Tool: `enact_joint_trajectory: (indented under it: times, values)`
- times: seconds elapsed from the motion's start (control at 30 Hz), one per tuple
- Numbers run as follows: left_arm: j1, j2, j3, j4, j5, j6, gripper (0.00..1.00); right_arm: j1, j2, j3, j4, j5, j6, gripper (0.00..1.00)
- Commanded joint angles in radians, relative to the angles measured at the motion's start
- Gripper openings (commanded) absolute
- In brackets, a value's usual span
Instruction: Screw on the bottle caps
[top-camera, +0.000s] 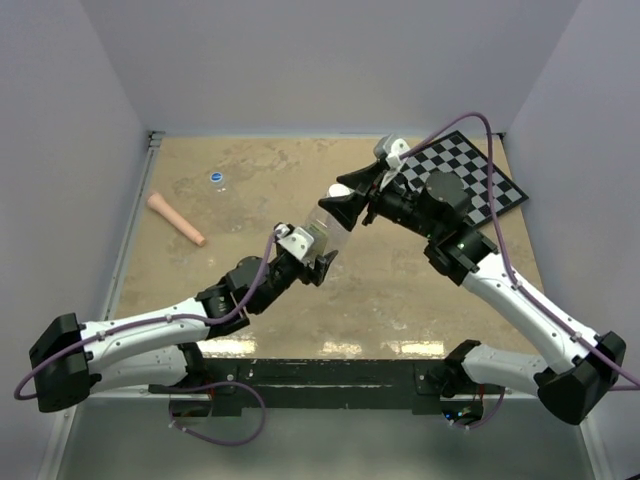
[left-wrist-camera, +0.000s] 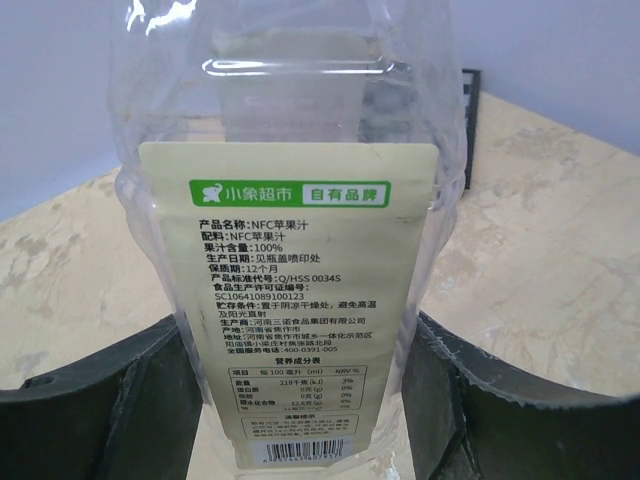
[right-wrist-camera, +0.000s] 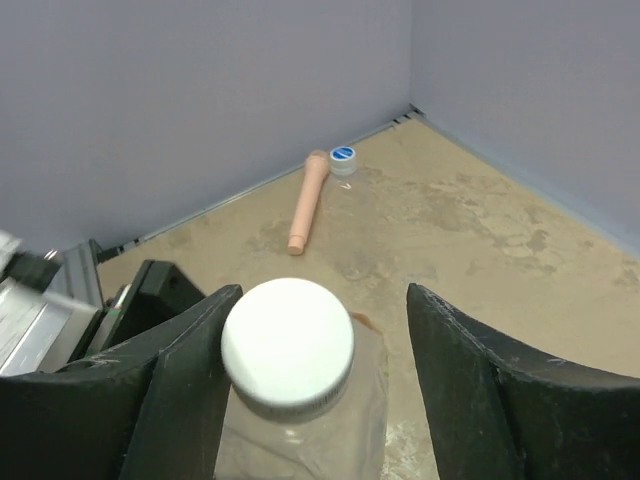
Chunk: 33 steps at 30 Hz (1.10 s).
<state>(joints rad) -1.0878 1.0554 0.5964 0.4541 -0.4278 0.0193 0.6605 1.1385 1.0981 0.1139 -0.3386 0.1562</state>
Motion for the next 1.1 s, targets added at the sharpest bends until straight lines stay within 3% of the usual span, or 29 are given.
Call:
enact_joint_trajectory:
  times: [0.0,0.13,0.37,0.57,0.83,1.07]
  values:
    - [0.126,-0.090,-0.007,-0.002,0.359,-0.074,0.00,-0.058,-0.085,0.054,-0.007,-0.187,-0.040,0.70]
    - [0.244,-0.124,-0.037,-0.018,0.674,-0.084,0.00,-0.070,-0.102,0.074,-0.014,-0.374,-0.109,0.71]
    - [0.281,-0.123,-0.021,0.001,0.915,-0.070,0.00,-0.070,-0.095,0.075,-0.017,-0.526,-0.182,0.71]
    - [0.282,-0.109,0.000,0.012,0.974,-0.062,0.00,-0.070,-0.100,0.072,-0.028,-0.586,-0.210,0.69]
    - [0.284,-0.084,0.013,0.037,1.014,-0.067,0.00,-0.070,-0.091,0.069,-0.031,-0.632,-0.215,0.50]
    - [0.284,-0.086,0.023,0.046,1.011,-0.070,0.00,-0.070,-0.083,0.068,-0.048,-0.660,-0.227,0.50]
